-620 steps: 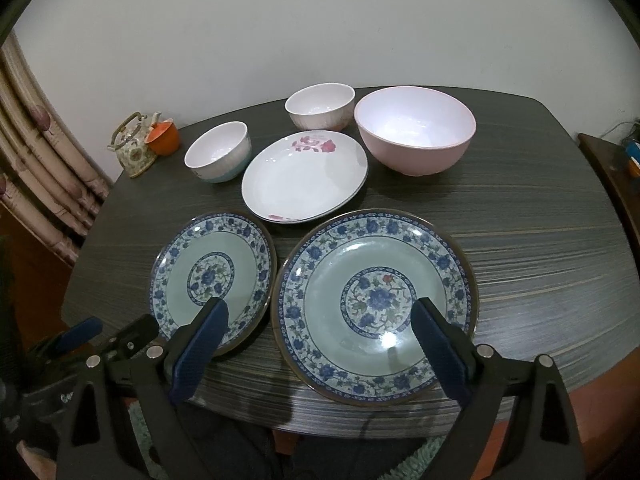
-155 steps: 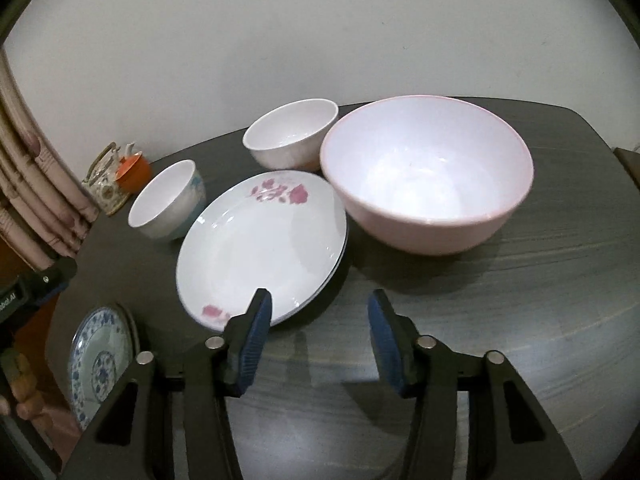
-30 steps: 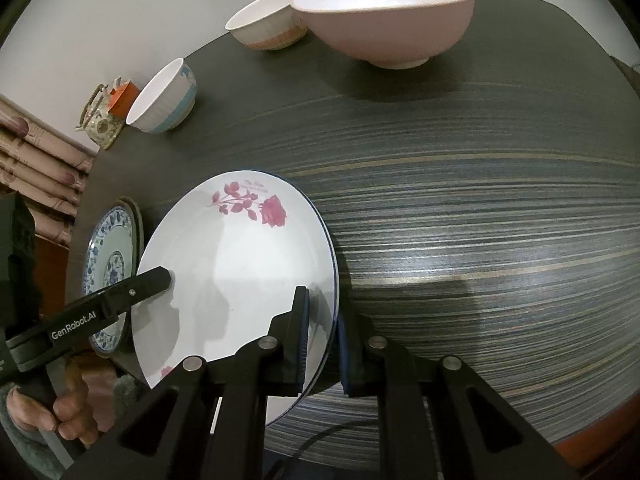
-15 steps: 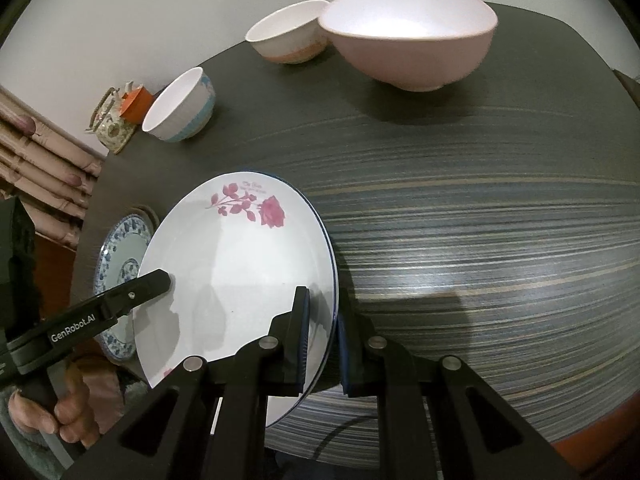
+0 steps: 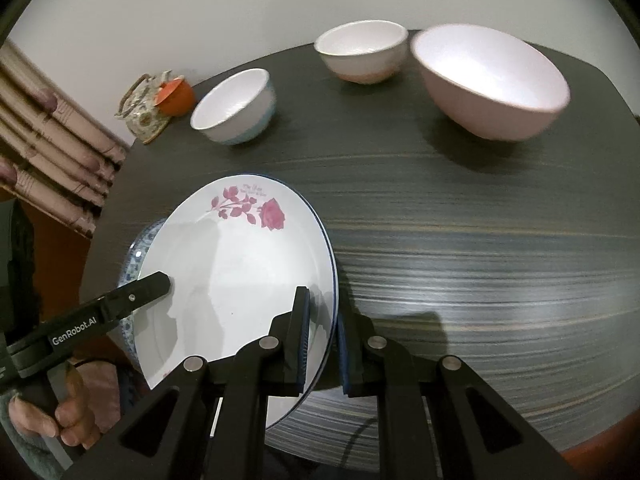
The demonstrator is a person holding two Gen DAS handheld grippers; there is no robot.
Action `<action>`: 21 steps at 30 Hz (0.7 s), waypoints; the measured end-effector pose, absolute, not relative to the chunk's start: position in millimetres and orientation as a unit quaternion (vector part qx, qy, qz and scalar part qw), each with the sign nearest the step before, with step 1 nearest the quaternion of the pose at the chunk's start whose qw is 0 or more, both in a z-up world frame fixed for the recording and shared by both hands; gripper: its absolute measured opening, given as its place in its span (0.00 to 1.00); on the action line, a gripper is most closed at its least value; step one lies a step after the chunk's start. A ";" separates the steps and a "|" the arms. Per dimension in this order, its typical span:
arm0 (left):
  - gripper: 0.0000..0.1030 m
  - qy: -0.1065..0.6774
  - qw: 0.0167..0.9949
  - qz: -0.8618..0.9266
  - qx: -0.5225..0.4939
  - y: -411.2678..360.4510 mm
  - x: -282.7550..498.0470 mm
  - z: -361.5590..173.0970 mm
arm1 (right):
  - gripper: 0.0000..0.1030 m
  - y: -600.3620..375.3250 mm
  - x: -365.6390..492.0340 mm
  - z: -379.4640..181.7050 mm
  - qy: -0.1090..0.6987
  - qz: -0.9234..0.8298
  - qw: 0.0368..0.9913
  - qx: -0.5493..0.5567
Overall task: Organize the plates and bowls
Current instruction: 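Lower the pink-flower plate onto the blue-and-white plate stack with both grippers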
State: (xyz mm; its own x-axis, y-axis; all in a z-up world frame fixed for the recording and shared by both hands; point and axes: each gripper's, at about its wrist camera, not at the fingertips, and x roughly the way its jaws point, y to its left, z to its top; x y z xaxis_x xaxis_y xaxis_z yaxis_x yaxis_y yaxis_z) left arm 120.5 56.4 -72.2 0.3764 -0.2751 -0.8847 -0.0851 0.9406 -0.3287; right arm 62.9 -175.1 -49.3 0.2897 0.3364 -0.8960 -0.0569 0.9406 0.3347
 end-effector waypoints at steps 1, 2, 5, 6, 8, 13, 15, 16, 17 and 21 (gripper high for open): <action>0.17 0.553 0.815 -0.055 -0.166 63.3 117.5 -70.4 | 0.12 -168.4 64.4 -47.0 0.582 0.128 0.794 0.117; 0.17 0.550 0.816 -0.051 -0.169 70.9 113.8 -68.7 | 0.12 -164.0 65.5 -45.5 0.581 0.131 0.795 0.115; 0.17 0.543 0.820 -0.039 -0.177 90.2 105.9 -64.5 | 0.12 -147.3 69.0 -41.3 0.580 0.142 0.795 0.110; 0.17 0.541 0.821 -0.035 -0.179 96.7 103.1 -63.2 | 0.12 -140.4 70.1 -40.2 0.579 0.148 0.794 0.108; 0.17 0.538 0.822 -0.026 -0.185 111.4 97.3 -60.1 | 0.13 -130.1 72.1 -39.6 0.579 0.154 0.793 0.105; 0.17 0.531 0.823 -0.003 -0.201 147.8 83.5 -59.2 | 0.12 -98.4 76.4 -40.7 0.582 0.176 0.788 0.093; 0.17 0.531 0.822 0.006 -0.206 160.0 79.2 -60.7 | 0.12 -88.7 78.6 -42.8 0.583 0.181 0.787 0.089; 0.17 0.530 0.822 0.010 -0.209 167.1 76.1 -61.8 | 0.12 -83.2 79.6 -44.0 0.585 0.184 0.785 0.087; 0.17 0.530 0.821 0.012 -0.211 170.8 76.3 -62.9 | 0.12 -79.6 80.3 -44.9 0.586 0.185 0.784 0.086; 0.17 0.531 0.819 0.023 -0.217 180.2 72.3 -69.6 | 0.13 -64.7 80.6 -50.7 0.592 0.190 0.779 0.082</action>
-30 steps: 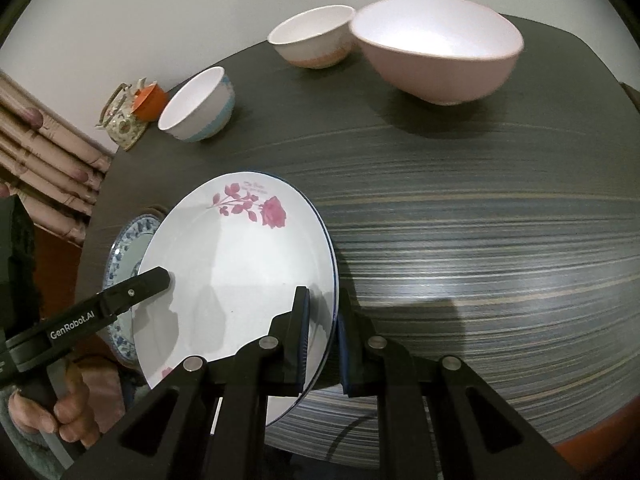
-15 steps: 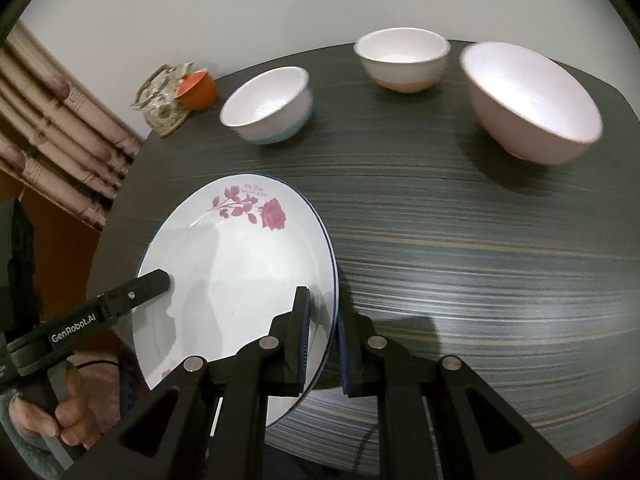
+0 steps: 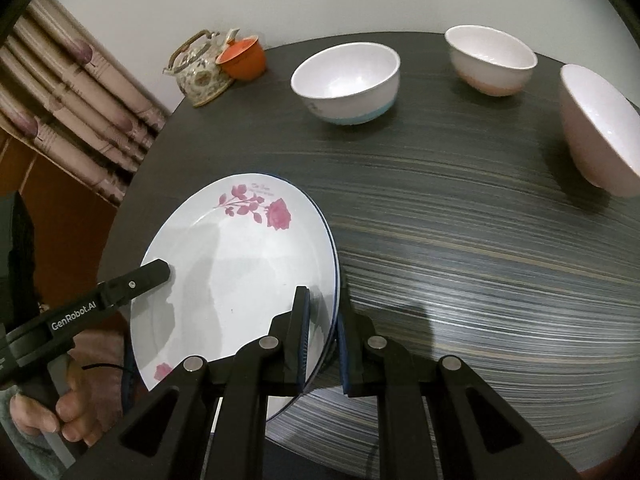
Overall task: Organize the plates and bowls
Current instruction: 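Lower the pink-flower plate onto the blue-and-white plate stack with both grippers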
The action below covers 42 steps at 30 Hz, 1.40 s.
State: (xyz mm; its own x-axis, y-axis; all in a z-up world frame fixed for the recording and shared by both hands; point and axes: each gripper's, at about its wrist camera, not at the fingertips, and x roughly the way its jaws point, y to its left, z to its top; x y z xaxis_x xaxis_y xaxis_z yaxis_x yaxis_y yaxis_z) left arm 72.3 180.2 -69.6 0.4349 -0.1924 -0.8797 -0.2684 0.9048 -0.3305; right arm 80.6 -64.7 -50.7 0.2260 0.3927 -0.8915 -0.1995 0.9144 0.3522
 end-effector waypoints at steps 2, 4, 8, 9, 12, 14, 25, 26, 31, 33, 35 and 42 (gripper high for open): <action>0.17 0.532 0.817 0.027 -0.221 186.3 67.8 -73.0 | 0.13 -58.9 81.2 -54.0 0.595 0.192 0.776 0.080; 0.17 0.535 0.814 0.030 -0.225 188.9 65.6 -77.4 | 0.12 -54.0 80.4 -58.1 0.598 0.193 0.774 0.078; 0.17 0.537 0.810 0.037 -0.232 197.0 57.9 -83.7 | 0.13 -46.6 80.4 -66.2 0.607 0.194 0.767 0.078; 0.17 0.538 0.810 0.038 -0.233 198.3 58.2 -85.3 | 0.13 -44.9 80.1 -67.7 0.608 0.194 0.766 0.077; 0.17 0.539 0.806 0.042 -0.239 201.6 60.9 -89.4 | 0.13 -37.5 79.9 -69.8 0.611 0.195 0.764 0.071; 0.17 0.539 0.806 0.043 -0.241 203.5 62.0 -91.4 | 0.13 -33.7 80.9 -71.0 0.611 0.196 0.764 0.069; 0.17 0.543 0.811 0.056 -0.210 193.7 69.7 -104.3 | 0.13 -29.4 76.5 -79.8 0.617 0.188 0.761 0.067; 0.17 0.543 0.812 0.058 -0.207 193.5 70.6 -105.3 | 0.13 -28.9 76.1 -80.9 0.618 0.188 0.760 0.067; 0.17 0.542 0.813 0.058 -0.204 190.1 70.6 -109.6 | 0.14 -27.5 76.7 -85.4 0.622 0.182 0.759 0.064; 0.17 0.541 0.815 0.059 -0.198 189.6 69.1 -109.6 | 0.14 -26.9 76.2 -85.2 0.620 0.182 0.761 0.063; 0.17 0.540 0.816 0.060 -0.196 188.5 69.1 -110.0 | 0.15 -26.2 75.3 -85.1 0.620 0.180 0.761 0.064; 0.17 0.538 0.817 0.060 -0.202 189.2 70.1 -111.2 | 0.25 -21.6 72.4 -83.9 0.616 0.182 0.764 0.061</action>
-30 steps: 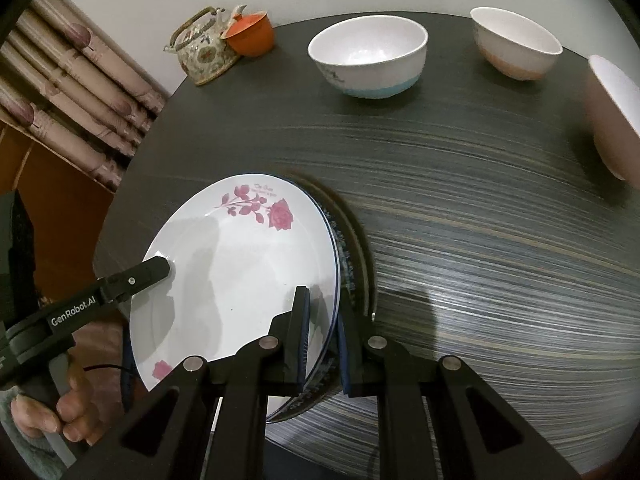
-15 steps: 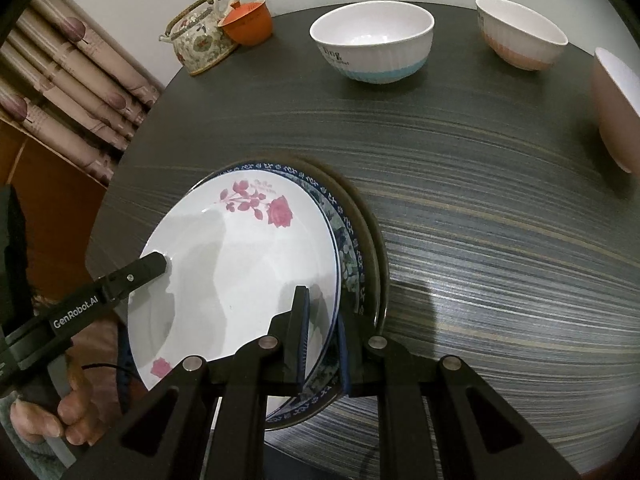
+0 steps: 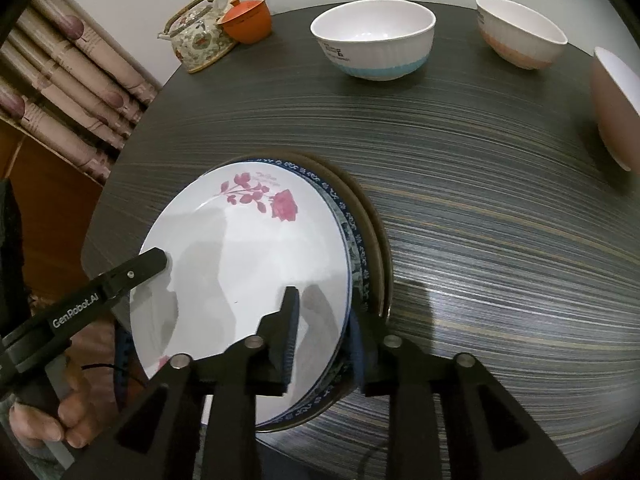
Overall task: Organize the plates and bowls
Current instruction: 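Lower the pink-flower plate onto the blue-and-white plate stack with both grippers, then open both grippers and pull them back from the plate stack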
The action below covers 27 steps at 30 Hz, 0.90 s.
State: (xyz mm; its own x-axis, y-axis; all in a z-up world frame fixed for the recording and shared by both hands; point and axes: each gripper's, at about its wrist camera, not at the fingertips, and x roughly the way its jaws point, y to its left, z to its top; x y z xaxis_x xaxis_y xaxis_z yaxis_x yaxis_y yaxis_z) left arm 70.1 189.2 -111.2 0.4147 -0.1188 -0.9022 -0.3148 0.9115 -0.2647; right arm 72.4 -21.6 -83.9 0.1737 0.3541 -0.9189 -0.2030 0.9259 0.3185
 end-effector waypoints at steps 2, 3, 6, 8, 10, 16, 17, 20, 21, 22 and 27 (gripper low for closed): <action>0.17 0.538 0.817 0.061 -0.198 188.3 70.2 -110.9 | 0.28 -21.3 69.6 -82.8 0.615 0.181 0.765 0.059; 0.17 0.538 0.817 0.062 -0.198 188.3 69.8 -110.8 | 0.29 -20.9 69.1 -82.3 0.615 0.182 0.765 0.058; 0.17 0.537 0.817 0.062 -0.199 188.0 70.1 -111.2 | 0.33 -21.4 68.6 -81.3 0.616 0.184 0.764 0.058; 0.17 0.537 0.818 0.063 -0.197 187.2 70.1 -111.3 | 0.36 -21.0 69.1 -80.9 0.617 0.185 0.762 0.060; 0.17 0.537 0.818 0.065 -0.196 186.6 70.3 -111.3 | 0.39 -19.3 67.6 -80.1 0.616 0.185 0.764 0.055; 0.18 0.537 0.819 0.069 -0.189 185.6 70.5 -111.4 | 0.44 -16.8 64.0 -77.6 0.618 0.184 0.763 0.050; 0.18 0.538 0.819 0.070 -0.187 185.4 70.8 -111.3 | 0.44 -16.5 64.3 -77.2 0.618 0.184 0.762 0.051; 0.19 0.530 0.826 0.071 -0.179 183.7 70.1 -107.6 | 0.47 -16.9 64.6 -76.0 0.621 0.183 0.761 0.052; 0.20 0.527 0.828 0.070 -0.177 183.3 70.0 -106.6 | 0.47 -17.0 64.3 -75.7 0.619 0.184 0.762 0.052; 0.21 0.525 0.830 0.070 -0.177 183.1 69.8 -105.5 | 0.48 -16.9 64.3 -75.5 0.618 0.183 0.762 0.052; 0.21 0.522 0.832 0.075 -0.171 181.6 68.6 -104.6 | 0.50 -17.1 67.2 -70.5 0.612 0.185 0.767 0.054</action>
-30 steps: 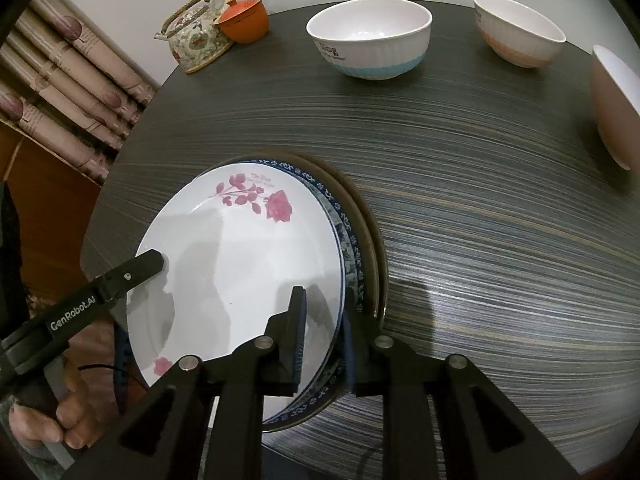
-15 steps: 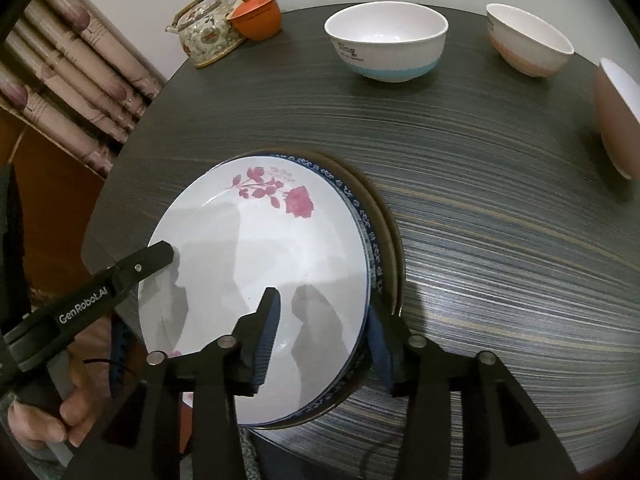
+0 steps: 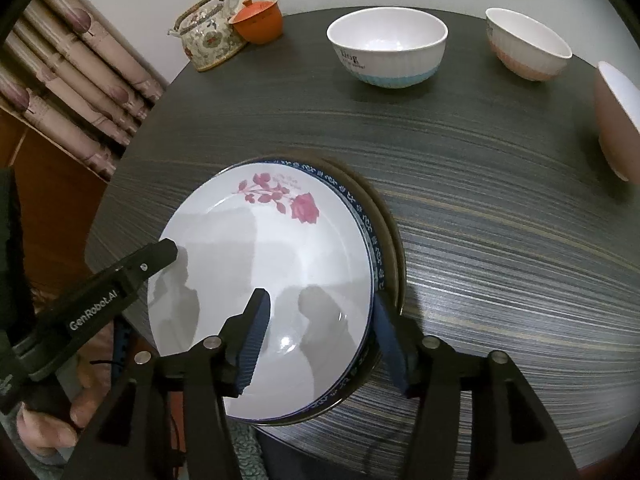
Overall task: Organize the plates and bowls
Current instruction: 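Open both grippers and pull them back from the plate stack, then move both grippers to the rim of the large pink-rimmed bowl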
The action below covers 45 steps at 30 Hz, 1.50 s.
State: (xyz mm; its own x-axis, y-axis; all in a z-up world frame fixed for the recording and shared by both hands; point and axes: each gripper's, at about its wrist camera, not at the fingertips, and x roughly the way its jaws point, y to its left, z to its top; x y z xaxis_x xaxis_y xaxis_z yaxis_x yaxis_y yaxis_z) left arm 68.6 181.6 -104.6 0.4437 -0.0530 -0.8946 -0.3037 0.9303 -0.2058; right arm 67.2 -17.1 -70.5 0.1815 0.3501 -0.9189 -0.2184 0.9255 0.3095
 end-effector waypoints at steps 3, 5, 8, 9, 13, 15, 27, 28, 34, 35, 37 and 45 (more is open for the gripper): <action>0.21 0.515 0.837 0.079 -0.166 180.6 67.7 -102.1 | 0.51 -18.9 68.0 -66.0 0.606 0.188 0.771 0.060; 0.22 0.512 0.840 0.083 -0.161 179.9 66.7 -100.6 | 0.52 -21.2 67.1 -62.9 0.601 0.190 0.774 0.065; 0.24 0.509 0.842 0.088 -0.155 178.9 65.8 -98.8 | 0.52 -25.0 64.3 -60.0 0.596 0.190 0.777 0.075; 0.24 0.508 0.843 0.089 -0.152 178.5 65.5 -98.0 | 0.52 -27.8 62.9 -59.6 0.595 0.188 0.778 0.079; 0.24 0.501 0.849 0.094 -0.139 175.0 64.9 -95.2 | 0.52 -38.4 56.4 -55.0 0.586 0.178 0.786 0.088; 0.24 0.498 0.852 0.095 -0.130 172.5 65.1 -93.5 | 0.52 -44.1 54.0 -53.5 0.581 0.178 0.789 0.090; 0.30 0.484 0.863 0.101 -0.099 161.1 64.7 -88.1 | 0.53 -102.0 33.9 -45.1 0.566 0.105 0.812 0.094; 0.30 0.483 0.864 0.101 -0.097 160.2 64.0 -87.7 | 0.55 -107.3 31.9 -42.9 0.564 0.100 0.814 0.095; 0.38 0.481 0.866 0.098 -0.095 155.9 62.3 -85.4 | 0.59 -134.4 28.0 -34.4 0.559 0.071 0.819 0.111; 0.41 0.481 0.866 0.097 -0.096 155.3 62.0 -85.1 | 0.59 -138.0 28.1 -33.8 0.560 0.067 0.818 0.113; 0.49 0.480 0.866 0.099 -0.097 154.4 61.1 -84.5 | 0.61 -147.0 28.1 -32.6 0.560 0.062 0.818 0.119; 0.56 0.492 0.859 0.091 -0.104 148.6 64.4 -91.1 | 0.62 -194.1 34.7 -38.2 0.564 0.018 0.809 0.162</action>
